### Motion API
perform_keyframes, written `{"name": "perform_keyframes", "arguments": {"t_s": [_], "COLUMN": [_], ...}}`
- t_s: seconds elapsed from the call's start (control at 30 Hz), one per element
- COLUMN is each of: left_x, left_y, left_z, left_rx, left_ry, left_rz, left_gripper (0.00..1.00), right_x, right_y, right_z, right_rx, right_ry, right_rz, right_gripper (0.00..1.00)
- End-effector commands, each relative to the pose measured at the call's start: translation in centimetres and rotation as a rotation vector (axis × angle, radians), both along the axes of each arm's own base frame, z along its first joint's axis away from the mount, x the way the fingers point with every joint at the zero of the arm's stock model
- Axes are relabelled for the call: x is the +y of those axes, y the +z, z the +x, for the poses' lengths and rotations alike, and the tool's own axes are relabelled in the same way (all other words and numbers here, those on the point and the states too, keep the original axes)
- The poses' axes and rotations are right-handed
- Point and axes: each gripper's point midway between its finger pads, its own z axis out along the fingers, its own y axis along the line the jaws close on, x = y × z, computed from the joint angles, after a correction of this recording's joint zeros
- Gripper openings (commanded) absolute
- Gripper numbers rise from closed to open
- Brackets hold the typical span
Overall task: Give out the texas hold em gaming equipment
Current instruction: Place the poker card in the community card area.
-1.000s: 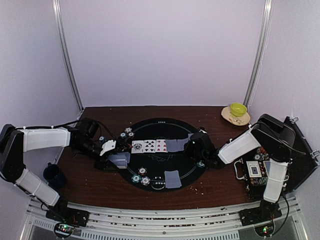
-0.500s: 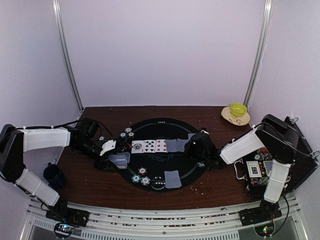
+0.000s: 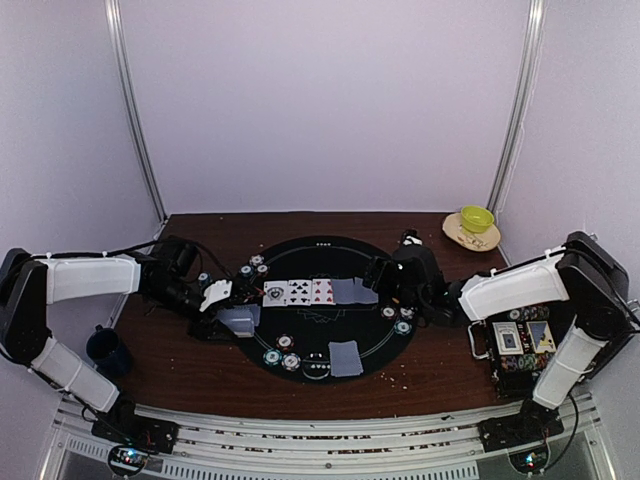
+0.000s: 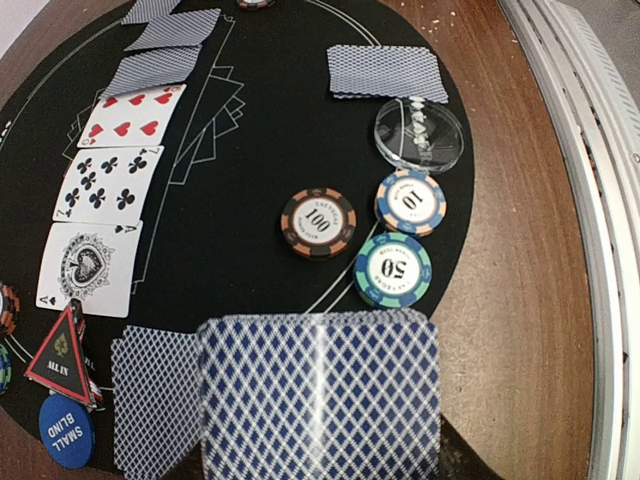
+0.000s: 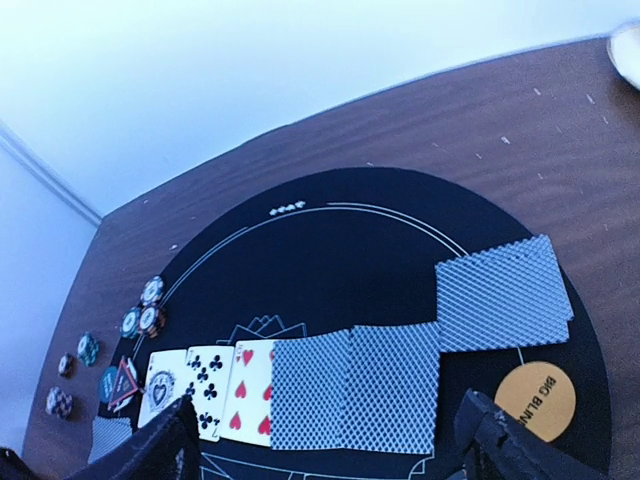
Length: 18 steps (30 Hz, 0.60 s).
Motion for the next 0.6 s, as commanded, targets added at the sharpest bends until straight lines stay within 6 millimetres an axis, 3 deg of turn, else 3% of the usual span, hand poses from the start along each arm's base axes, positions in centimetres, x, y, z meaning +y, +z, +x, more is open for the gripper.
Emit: {"name": "perform_keyframes", "arguments": {"t_s": [0.0,0.07,0.33,0.57], "left_x": [-0.5,-0.5,-0.6,-1.7], "left_y": [1.4,1.5,2.7,3.7], "left_z": [1.0,1.2,3.0,7.0], "left_rx": [-0.066,-0.067,-0.112,-0.138], "left_ry": [0.013,0.020,0.052,0.075], "left_rz": [-0.023,-0.021,-0.007,0.019], "left_gripper": [0.54,0.54,0.54,0.53], "right_x": [1.6,2.1,2.0,-0.6], "right_y": [4.5,5.4,7.3,7.8], "right_z": [-0.4,-0.5,-1.2,-2.2], "right_rx": [-0.095,-0.108,-0.120,-0.105], "right_ry": [0.081,0.109,0.154,0.099], "right_rz": [-0.095,-0.136,-0.208,-0.254], "right_gripper": [0.96,1.00,1.00,1.00]}}
